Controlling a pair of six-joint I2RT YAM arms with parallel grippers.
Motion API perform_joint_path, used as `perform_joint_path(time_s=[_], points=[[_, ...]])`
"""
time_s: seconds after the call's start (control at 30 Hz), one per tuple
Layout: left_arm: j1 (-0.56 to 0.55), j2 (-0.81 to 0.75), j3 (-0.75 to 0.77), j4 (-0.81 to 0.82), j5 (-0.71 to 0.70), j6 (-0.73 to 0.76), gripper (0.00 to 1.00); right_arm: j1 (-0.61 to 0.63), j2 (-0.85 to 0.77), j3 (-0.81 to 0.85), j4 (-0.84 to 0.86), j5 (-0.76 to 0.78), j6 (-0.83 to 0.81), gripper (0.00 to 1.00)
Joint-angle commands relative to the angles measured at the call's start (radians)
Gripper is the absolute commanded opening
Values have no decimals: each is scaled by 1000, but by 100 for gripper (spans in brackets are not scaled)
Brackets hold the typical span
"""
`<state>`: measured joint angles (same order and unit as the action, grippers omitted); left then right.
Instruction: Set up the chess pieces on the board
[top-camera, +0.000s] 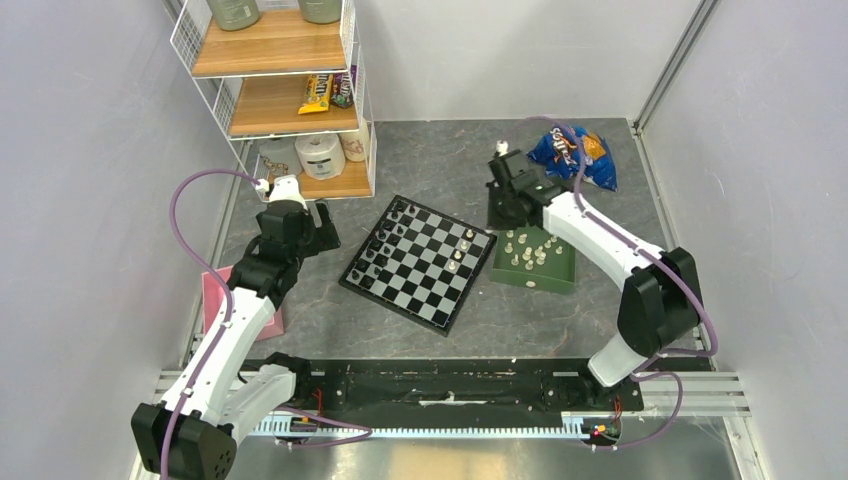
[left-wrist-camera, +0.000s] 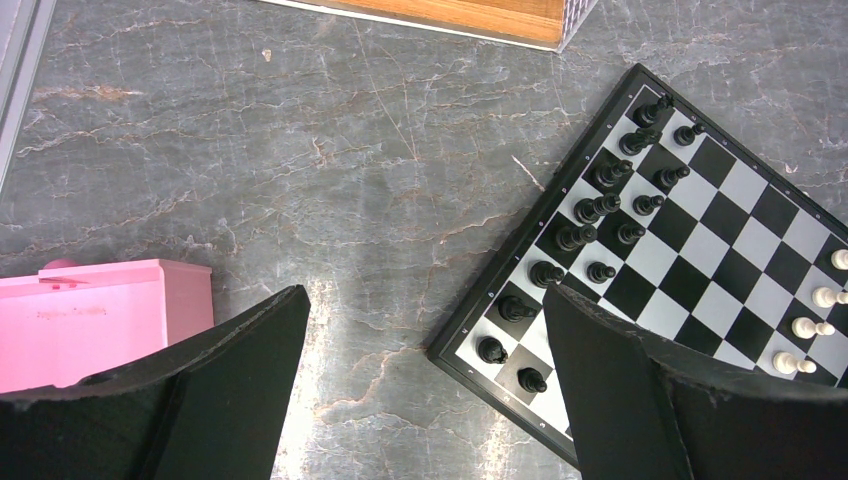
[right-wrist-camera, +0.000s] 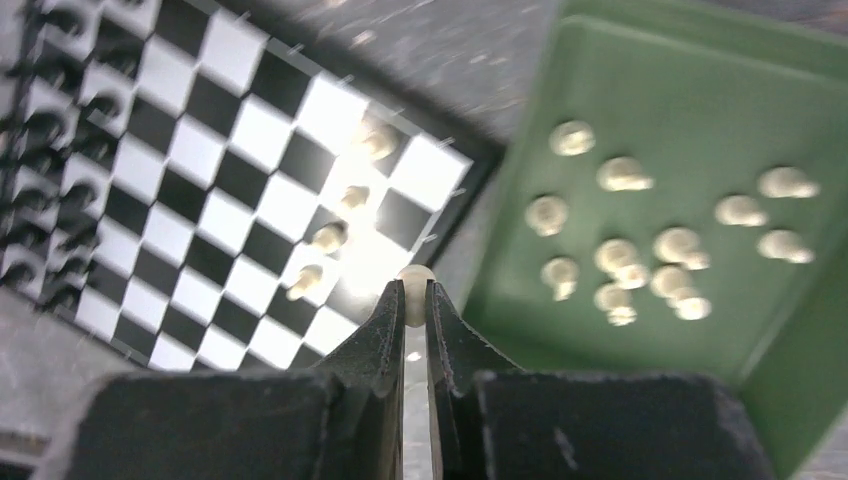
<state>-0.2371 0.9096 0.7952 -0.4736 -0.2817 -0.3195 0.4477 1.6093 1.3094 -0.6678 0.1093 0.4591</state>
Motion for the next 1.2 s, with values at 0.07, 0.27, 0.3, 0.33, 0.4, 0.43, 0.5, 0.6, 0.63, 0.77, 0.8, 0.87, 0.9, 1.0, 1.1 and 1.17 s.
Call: perform_joint_path(time_s=[0.07,0.27,0.3,0.33,0.4,0.43,0.5,0.6,0.63,0.77,0.8,0.87,0.9,1.0,1.1,1.17], points=[[4,-3,-2,18,7,28,95,195,-20,-13,35,0,84,0],[4,-4,-2,18,10,28,95,328,57,-17,44,47,108,0],[4,-4,-2,18,8,27,95,350,66,-16,47,53,109,0],[4,-5,-2,18,8,27,95,371,75,-15,52,59,108,0],[4,-5,-2,18,8,28,95,406,96,-6,54,65,108,0],[4,-5,-1,18,10,27,95,422,108,-3,56,68,110,0],[4,-5,-1,17,10,27,95,439,134,-2,56,76,115,0],[4,-9,-3,18,9,27,95,447,162,-8,56,101,123,0],[4,-12,-3,18,6,27,95,447,171,-11,57,114,127,0],[4,-14,-4,17,5,28,95,447,197,-9,57,136,121,0],[4,-12,-4,18,6,27,95,447,204,-7,59,140,118,0],[4,-12,-3,18,7,27,95,446,216,0,59,150,114,0],[4,-14,-4,18,6,28,95,446,220,4,61,150,110,0],[3,-18,-5,18,3,28,95,445,235,9,71,141,108,0],[4,-14,-4,18,4,28,95,439,249,22,70,135,110,0],[4,-14,-4,18,5,27,95,431,250,25,70,132,116,0]])
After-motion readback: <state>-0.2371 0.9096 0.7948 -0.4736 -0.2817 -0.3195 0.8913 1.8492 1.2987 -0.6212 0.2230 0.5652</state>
